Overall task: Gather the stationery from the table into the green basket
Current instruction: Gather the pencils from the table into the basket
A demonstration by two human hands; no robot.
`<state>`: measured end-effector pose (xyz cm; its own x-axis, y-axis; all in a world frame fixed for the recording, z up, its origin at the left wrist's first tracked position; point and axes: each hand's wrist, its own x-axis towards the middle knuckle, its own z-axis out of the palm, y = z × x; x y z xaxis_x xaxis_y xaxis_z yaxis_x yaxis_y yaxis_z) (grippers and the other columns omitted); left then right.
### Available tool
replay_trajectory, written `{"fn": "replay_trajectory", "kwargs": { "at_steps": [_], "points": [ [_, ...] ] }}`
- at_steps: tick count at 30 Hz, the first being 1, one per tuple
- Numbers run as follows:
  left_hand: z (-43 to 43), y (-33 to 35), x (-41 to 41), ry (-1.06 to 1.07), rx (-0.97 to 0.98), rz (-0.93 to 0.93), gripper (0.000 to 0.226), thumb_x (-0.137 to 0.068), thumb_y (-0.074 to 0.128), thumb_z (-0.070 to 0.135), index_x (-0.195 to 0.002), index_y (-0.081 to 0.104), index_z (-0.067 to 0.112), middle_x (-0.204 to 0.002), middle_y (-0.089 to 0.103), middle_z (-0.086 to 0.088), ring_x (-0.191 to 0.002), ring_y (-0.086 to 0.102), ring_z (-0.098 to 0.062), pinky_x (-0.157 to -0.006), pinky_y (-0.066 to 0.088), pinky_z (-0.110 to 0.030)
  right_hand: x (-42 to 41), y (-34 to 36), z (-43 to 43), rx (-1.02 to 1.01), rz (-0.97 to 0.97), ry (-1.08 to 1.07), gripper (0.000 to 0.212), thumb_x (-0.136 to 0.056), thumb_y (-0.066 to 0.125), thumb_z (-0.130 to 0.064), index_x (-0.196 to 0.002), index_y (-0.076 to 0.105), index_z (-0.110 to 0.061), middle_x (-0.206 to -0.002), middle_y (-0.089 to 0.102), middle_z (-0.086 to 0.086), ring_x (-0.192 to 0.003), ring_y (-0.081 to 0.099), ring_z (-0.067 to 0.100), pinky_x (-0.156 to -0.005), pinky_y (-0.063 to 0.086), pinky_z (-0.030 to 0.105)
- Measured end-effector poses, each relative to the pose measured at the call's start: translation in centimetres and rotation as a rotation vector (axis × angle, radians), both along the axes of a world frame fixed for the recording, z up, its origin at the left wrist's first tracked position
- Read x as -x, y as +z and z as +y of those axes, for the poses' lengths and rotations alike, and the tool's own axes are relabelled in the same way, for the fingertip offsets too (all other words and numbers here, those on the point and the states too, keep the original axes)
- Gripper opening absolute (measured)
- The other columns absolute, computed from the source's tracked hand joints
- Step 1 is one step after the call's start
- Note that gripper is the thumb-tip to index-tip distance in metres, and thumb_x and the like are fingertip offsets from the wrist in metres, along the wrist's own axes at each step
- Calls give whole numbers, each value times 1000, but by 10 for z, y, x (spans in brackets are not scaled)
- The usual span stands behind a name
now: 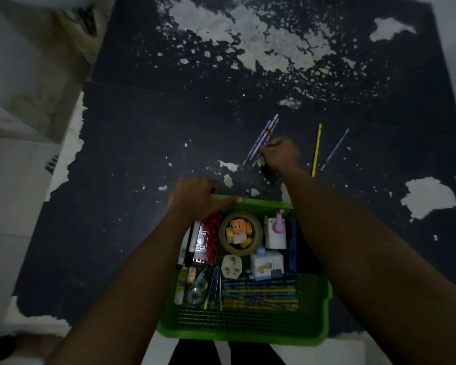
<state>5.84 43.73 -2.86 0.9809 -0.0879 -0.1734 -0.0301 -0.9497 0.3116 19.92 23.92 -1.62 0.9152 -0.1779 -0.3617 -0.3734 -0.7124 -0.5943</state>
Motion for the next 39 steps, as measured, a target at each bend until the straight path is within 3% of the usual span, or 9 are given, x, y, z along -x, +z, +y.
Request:
{"fn": "replay_trajectory", "kwargs": {
  "at_steps": [9, 12, 17, 21, 26, 29, 33, 35, 39],
  "points": [
    [-1, -1, 1, 15, -11, -17, 89, -65, 25, 104, -76, 65, 26, -60, 63, 6, -59, 64, -12, -67, 58, -31, -13, -25, -11, 59, 102, 14, 37, -75, 83, -31, -66, 50, -19, -95, 67, 14, -100, 67, 30, -90, 55, 43],
    [-2, -2, -1, 32, -23, 13, 94, -62, 23, 106, -85, 70, 28, -67, 67, 7, -65, 67, -13, -70, 58, -32, -22, -27, -9, 152, 95, 10, 39, -72, 84, -39, -84, 68, -5, -97, 69, 17, -96, 67, 31, -85, 57, 41],
    [-2, 1, 1, 24, -26, -9, 84, -66, 29, 103, -78, 68, 29, -60, 63, 9, -59, 63, -9, -65, 57, -29, -11, -33, -18, 37, 25, -58, 39, -76, 76, -38, -53, 58, -13, -57, 56, 9, -58, 57, 21, -77, 57, 42],
    [-2, 4, 1, 17, -28, -16, 85, -66, 29, 103, -72, 64, 26, -57, 61, 7, -57, 61, -8, -64, 56, -28, 36, 9, -25, -337, -166, -174, 16, -88, 69, -15, -80, 57, -10, -68, 55, 3, -61, 51, 11, -66, 46, 31],
    [-2, 10, 1, 19, -30, -2, 85, -66, 33, 102, -75, 68, 25, -64, 65, 5, -64, 64, -14, -65, 54, -30, 131, 74, -45, -434, -147, 272, 12, -92, 60, -2, -90, 61, -14, -73, 61, -10, -64, 55, 3, -62, 48, 20],
    [-3, 11, 1, 24, -6, 33, 88, -63, 30, 103, -78, 70, 26, -67, 66, 6, -66, 64, -13, -68, 54, -30, 172, 83, -63, -300, 152, 595, 11, -89, 67, -6, -90, 64, -17, -77, 65, -18, -69, 61, -1, -67, 48, 15],
    [-5, 15, 3, 47, 42, 39, 90, -62, 29, 104, -74, 68, 24, -63, 65, 7, -63, 63, -10, -69, 52, -29, 210, 68, -83, 39, 310, 873, 11, -93, 60, -6, -90, 70, -2, -75, 66, 5, -59, 60, 4, -57, 47, 12],
    [-4, 15, 4, 46, 51, 24, 87, -64, 32, 103, -67, 63, 21, -59, 62, 6, -59, 61, -10, -67, 53, -29, 224, 55, -87, 188, 385, 972, 13, -89, 64, -8, -95, 76, -8, -88, 73, 5, -72, 65, 7, -64, 47, 9],
    [-4, 14, 4, 31, 61, 14, 84, -66, 34, 101, -63, 57, 21, -55, 58, 5, -55, 58, -12, -65, 53, -30, 243, 35, -79, 492, 485, 1027, 20, -93, 59, -14, -109, 70, -12, -112, 65, 10, -93, 65, 23, -78, 53, 31]
  ]
}}
